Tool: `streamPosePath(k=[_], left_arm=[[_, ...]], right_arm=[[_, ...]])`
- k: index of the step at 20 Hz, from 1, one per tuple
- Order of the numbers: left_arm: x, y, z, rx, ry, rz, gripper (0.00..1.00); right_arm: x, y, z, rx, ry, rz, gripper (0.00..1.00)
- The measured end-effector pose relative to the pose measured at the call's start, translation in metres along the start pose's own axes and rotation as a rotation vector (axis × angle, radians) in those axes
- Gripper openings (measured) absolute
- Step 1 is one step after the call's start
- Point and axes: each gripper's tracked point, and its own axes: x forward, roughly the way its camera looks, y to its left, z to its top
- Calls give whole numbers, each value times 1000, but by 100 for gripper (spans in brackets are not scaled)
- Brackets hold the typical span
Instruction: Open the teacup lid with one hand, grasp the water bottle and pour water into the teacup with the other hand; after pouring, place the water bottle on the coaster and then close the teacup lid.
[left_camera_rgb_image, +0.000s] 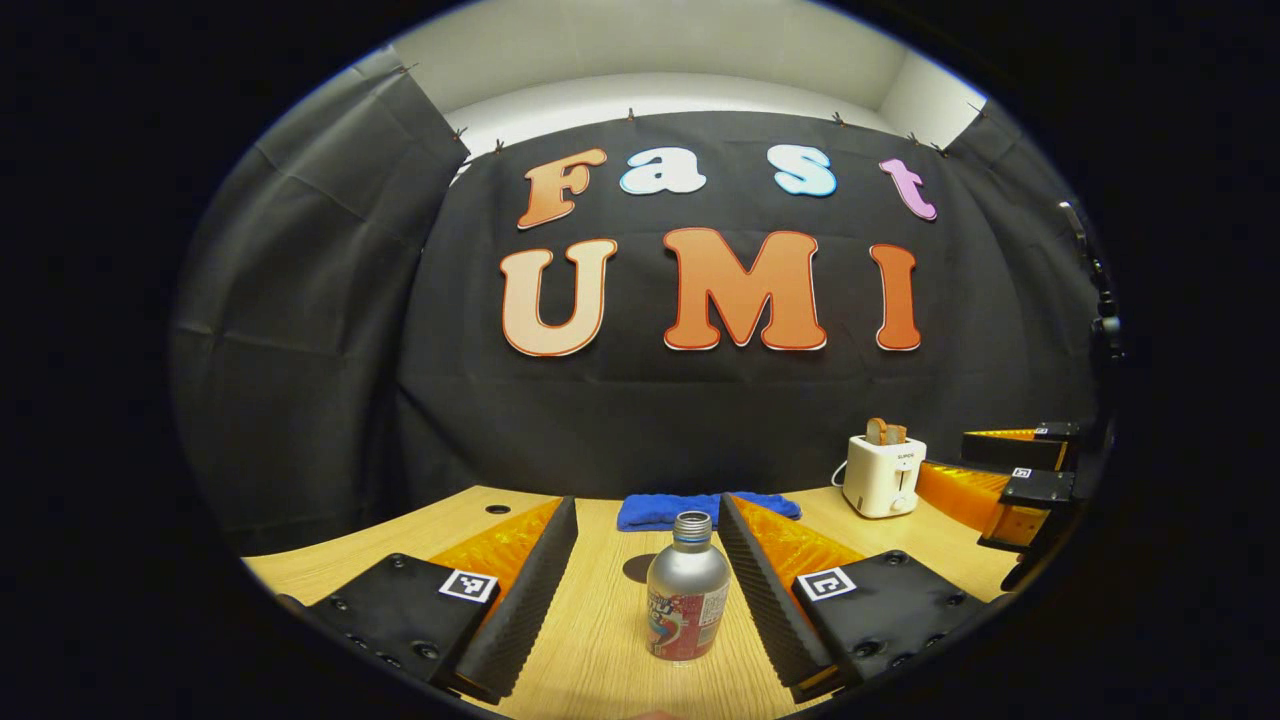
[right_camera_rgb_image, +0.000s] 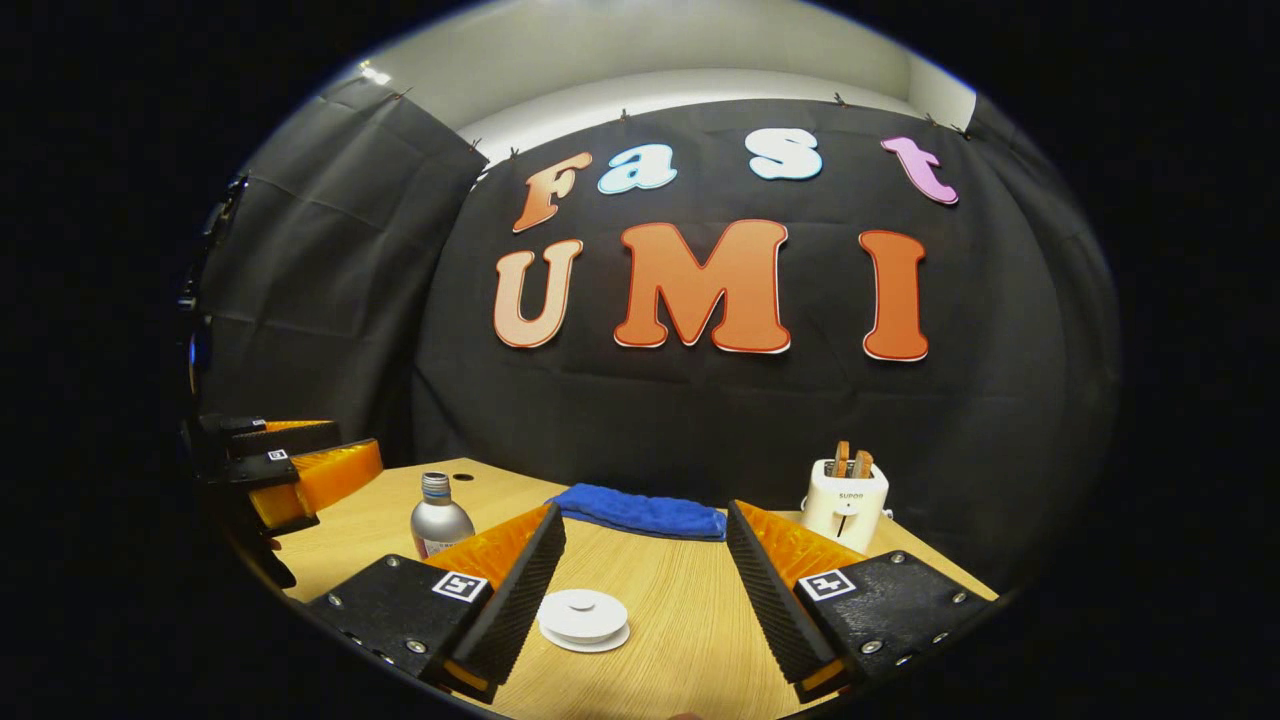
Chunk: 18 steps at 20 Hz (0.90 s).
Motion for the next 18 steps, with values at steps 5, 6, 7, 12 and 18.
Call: streamPosePath(k=[5, 6, 7, 12, 18], left_arm=[[-1, 2, -8, 9, 17, 3, 93], [-2, 2, -8, 13, 17, 3, 93], [-5, 3, -9, 16, 18, 4, 98], [-8, 7, -12, 28, 22, 16, 98], [-8, 15, -22, 28, 43, 29, 93]], right_arm=[[15, 9, -24, 16, 62, 32, 96], [18, 11, -30, 17, 77, 38, 96], [21, 15, -35, 17, 92, 49, 97], [36, 37, -69, 28, 176, 90, 92], [57, 56, -106, 36, 282, 120, 77]])
